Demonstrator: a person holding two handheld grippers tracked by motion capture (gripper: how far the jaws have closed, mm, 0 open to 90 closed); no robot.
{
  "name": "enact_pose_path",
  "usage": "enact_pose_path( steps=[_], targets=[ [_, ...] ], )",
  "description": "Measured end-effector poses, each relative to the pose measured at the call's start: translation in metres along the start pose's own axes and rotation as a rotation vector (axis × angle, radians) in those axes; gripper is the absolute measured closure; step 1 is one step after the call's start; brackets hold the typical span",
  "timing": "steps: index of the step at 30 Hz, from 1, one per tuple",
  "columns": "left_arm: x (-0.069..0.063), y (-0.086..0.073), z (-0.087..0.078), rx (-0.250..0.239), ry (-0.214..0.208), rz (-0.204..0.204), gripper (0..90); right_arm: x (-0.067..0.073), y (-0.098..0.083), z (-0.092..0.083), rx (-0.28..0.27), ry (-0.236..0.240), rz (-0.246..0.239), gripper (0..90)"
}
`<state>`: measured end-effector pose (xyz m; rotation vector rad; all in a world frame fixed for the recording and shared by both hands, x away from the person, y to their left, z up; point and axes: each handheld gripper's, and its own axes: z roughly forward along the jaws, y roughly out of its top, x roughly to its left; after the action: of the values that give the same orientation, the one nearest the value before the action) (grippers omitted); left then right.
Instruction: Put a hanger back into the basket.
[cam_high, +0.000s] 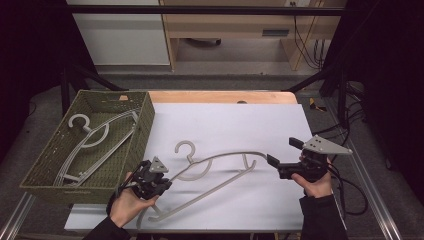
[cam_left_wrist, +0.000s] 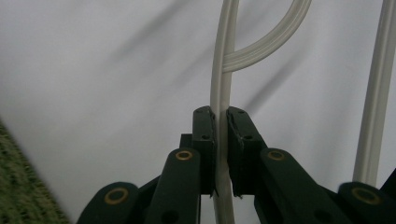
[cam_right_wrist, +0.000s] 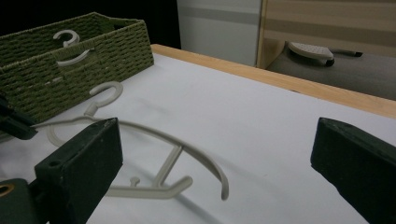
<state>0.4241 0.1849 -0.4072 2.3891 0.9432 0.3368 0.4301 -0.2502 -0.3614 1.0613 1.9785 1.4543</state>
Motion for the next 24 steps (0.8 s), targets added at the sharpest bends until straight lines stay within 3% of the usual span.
enact_pose_path(
  steps=[6, 9, 24],
  targets=[
    [0.007, 0.001, -0.017, -0.041, 0.031, -0.014, 82.6, -0.001, 0.001, -0.003, -0.01, -0.004, 0.007, 2.3],
    [0.012, 0.002, -0.032, -0.076, 0.068, -0.023, 82.6, -0.001, 0.001, -0.003, -0.006, -0.006, 0.0, 2.3],
    [0.035, 0.0, -0.086, -0.205, 0.129, -0.064, 82.6, -0.001, 0.001, -0.002, -0.011, -0.01, 0.011, 1.7]
  ],
)
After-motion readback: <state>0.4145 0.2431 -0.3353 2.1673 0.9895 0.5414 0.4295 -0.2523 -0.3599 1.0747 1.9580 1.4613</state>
